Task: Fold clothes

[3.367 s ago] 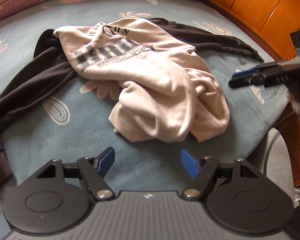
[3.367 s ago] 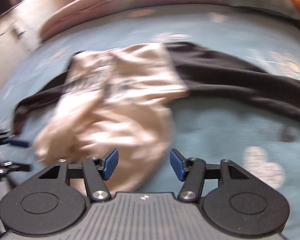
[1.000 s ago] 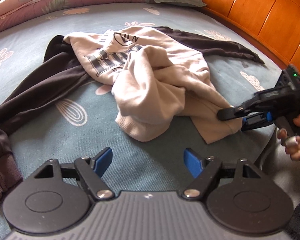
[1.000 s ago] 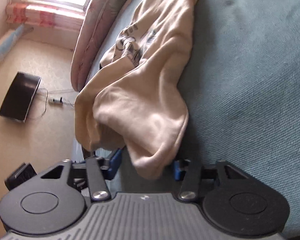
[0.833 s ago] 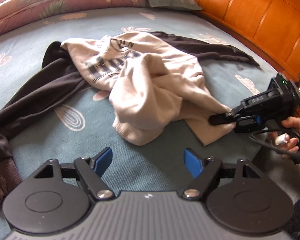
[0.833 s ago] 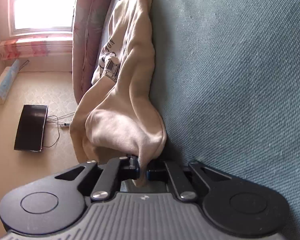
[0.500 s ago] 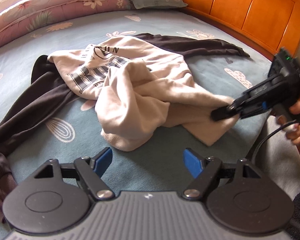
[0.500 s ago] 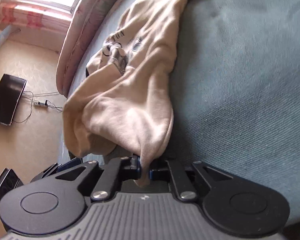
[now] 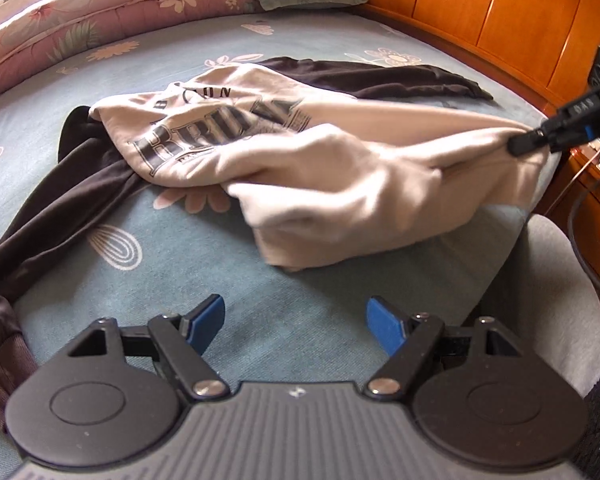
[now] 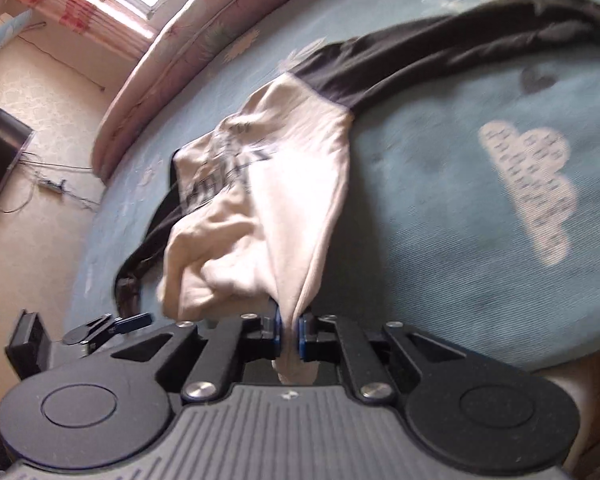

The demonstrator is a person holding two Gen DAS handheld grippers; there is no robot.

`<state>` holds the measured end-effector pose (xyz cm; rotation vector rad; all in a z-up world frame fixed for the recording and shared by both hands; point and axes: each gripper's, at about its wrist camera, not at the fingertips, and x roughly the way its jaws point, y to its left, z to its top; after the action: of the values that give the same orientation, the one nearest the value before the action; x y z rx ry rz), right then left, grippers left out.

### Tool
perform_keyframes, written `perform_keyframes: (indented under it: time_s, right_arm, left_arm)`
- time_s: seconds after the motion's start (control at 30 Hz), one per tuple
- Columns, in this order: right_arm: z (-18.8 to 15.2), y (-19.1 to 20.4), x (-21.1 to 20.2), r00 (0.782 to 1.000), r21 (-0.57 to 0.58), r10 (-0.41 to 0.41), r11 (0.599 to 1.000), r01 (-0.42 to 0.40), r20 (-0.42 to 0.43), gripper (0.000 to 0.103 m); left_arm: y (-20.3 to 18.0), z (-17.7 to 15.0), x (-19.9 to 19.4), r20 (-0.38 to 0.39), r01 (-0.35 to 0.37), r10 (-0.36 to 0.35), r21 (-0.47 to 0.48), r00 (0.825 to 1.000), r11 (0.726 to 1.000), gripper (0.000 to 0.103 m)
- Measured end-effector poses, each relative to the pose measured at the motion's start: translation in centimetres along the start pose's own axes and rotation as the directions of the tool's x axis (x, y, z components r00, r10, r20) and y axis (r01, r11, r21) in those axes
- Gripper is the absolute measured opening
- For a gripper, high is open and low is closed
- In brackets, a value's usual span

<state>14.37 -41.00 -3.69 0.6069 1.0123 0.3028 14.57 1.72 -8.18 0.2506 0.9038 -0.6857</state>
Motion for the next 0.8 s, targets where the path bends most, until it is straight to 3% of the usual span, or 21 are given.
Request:
perform_keyframes:
  time_s: [0.1,0.2,0.37,0.53,0.67,0.8]
  right_arm:
    - [1.1,-2.1,0.0,0.989,-0.016,-0.146,0.989,0.145,-0.024,0.013]
    - [0.9,-2.9,0.4,0.947,-0.082,-0.318,0.946,0.315,-0.035,0.024]
    - [0.3,-1.6,0.1,0.95,-0.127,-0.312,0.942,0.311,0.014,0.037]
    - [0.0,4.7,1.6,0.96,-0.31,-0.271,0.909,0.28,0.071,0.05]
    - [-1.2,11.5,4.9,0.969,-0.541,-0.226,0.805,0.244,0.101,0.062]
    - [-3.3,17.3,9.5,0.973,-0.745,-0.205,0.63,0.217,0.11,0.074]
  left_arm:
    - [-0.2,0.1,-0.1,-0.001,0.001,-0.001,0.005,1.0,1.0,0.078]
    - [-0.4,0.1,-0.2,-0.003,0.001,-0.001,0.011,1.0,1.0,0.078]
    - [-0.4,0.1,0.2,-0.018,-0.008,0.008,0.015,1.0,1.0,0.078]
    - [0.1,-0.1,0.4,-0.041,-0.039,0.039,0.004,0.998,0.999,0.079]
    - [1.2,-0.8,0.5,-0.069,-0.073,0.071,-0.021,0.995,0.997,0.079]
    - [2.8,-1.5,0.1,-0.076,-0.095,0.091,-0.061,0.993,0.994,0.079]
